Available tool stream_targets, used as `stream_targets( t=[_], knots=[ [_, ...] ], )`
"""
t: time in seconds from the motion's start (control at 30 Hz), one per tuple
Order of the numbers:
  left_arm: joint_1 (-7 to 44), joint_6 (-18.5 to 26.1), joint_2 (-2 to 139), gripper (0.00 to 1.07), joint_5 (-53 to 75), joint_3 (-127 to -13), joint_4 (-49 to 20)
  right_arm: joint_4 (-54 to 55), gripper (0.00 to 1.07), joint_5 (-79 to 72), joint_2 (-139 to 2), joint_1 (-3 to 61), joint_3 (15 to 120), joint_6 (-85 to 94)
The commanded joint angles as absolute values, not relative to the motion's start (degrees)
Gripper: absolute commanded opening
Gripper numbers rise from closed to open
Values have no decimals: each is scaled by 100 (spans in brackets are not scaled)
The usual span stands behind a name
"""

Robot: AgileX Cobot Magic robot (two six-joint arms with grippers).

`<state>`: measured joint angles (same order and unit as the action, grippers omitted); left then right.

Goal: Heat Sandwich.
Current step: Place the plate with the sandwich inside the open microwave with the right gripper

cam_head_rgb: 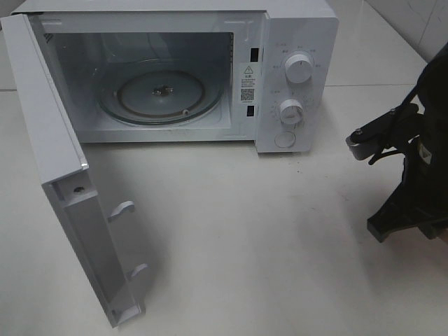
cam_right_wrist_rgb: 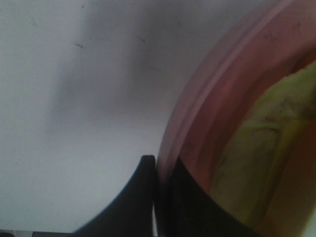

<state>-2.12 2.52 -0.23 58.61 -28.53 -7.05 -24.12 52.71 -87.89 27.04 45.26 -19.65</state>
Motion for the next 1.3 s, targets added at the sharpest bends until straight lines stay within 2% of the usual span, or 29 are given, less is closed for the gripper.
stream_targets(
  t=[0.03, 1.07, 1.3],
  knots=[
    [-206, 223, -178, 87, 5879, -2830, -728, -2521, 1, 5489, -8617, 2956, 4509, -1937],
    [-206, 223, -178, 87, 5879, -2830, -728, -2521, 1, 5936, -8102, 5323, 4395, -1593],
    [-206, 223, -178, 87, 5879, -2830, -728, -2521, 1, 5896, -8102, 5552, 4395, -1140]
  ],
)
